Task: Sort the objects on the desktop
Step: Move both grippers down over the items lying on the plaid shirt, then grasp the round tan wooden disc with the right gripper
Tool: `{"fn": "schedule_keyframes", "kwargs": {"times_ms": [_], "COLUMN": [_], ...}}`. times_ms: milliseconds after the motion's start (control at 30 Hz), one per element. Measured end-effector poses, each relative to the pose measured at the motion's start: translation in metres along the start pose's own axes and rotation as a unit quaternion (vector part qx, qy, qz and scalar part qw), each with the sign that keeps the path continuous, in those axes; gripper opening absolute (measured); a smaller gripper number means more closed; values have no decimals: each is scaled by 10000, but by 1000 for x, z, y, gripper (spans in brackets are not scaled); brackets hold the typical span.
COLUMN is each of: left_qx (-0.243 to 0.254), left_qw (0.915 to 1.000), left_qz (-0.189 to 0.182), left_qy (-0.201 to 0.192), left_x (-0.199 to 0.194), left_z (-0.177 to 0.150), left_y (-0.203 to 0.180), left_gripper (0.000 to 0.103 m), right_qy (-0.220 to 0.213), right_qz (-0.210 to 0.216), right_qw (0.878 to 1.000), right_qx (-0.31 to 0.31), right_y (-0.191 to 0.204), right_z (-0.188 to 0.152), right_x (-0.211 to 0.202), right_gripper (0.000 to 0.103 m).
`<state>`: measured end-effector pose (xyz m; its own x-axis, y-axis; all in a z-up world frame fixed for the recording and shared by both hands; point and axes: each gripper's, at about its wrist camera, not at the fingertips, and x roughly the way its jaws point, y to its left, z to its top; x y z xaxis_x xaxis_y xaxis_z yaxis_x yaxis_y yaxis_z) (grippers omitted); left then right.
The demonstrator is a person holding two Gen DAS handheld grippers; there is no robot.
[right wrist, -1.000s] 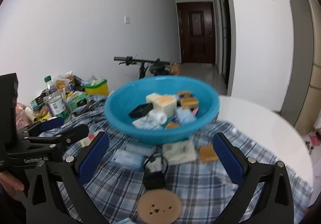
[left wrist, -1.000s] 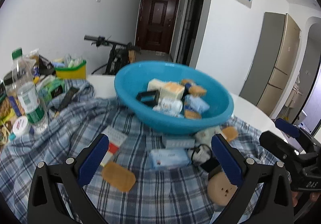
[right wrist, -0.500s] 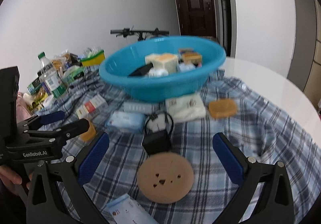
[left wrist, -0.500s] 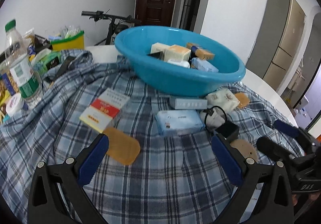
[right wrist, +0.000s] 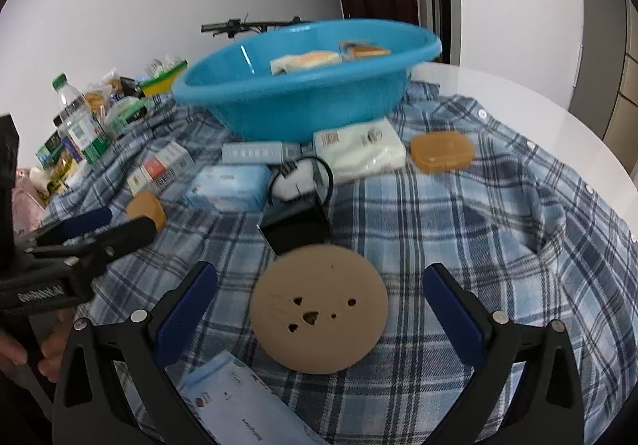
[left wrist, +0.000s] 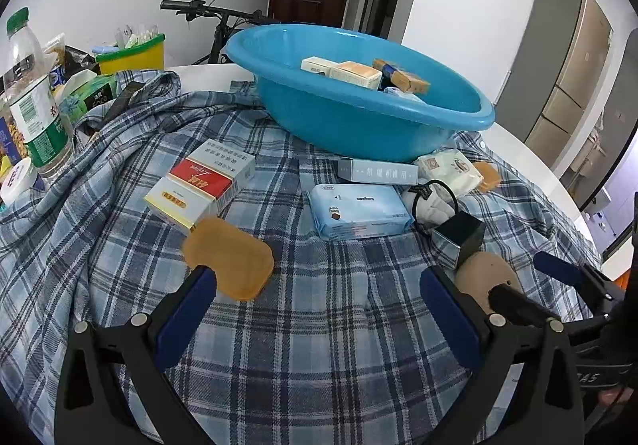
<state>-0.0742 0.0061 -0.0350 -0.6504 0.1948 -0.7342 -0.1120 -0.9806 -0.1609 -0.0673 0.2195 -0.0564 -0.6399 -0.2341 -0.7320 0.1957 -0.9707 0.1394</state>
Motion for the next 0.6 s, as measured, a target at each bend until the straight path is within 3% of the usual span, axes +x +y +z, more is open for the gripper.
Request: {"fn": "schedule_keyframes", "kwargs": {"times_ms": [600], "left_qx": [-140], "left_qw": [9999], "left_qz": [15], "left_qy": [-16], "left_x": [3], "left_z": [2], "left_y": [9], "left_gripper": [103], "right_qy": [530], "right_qz": [-291], "right_qw": [9981], "right_qx": [-119], "right_y": [-1], "right_z": [-6], "right_x": [31], "right_gripper": [103]}}
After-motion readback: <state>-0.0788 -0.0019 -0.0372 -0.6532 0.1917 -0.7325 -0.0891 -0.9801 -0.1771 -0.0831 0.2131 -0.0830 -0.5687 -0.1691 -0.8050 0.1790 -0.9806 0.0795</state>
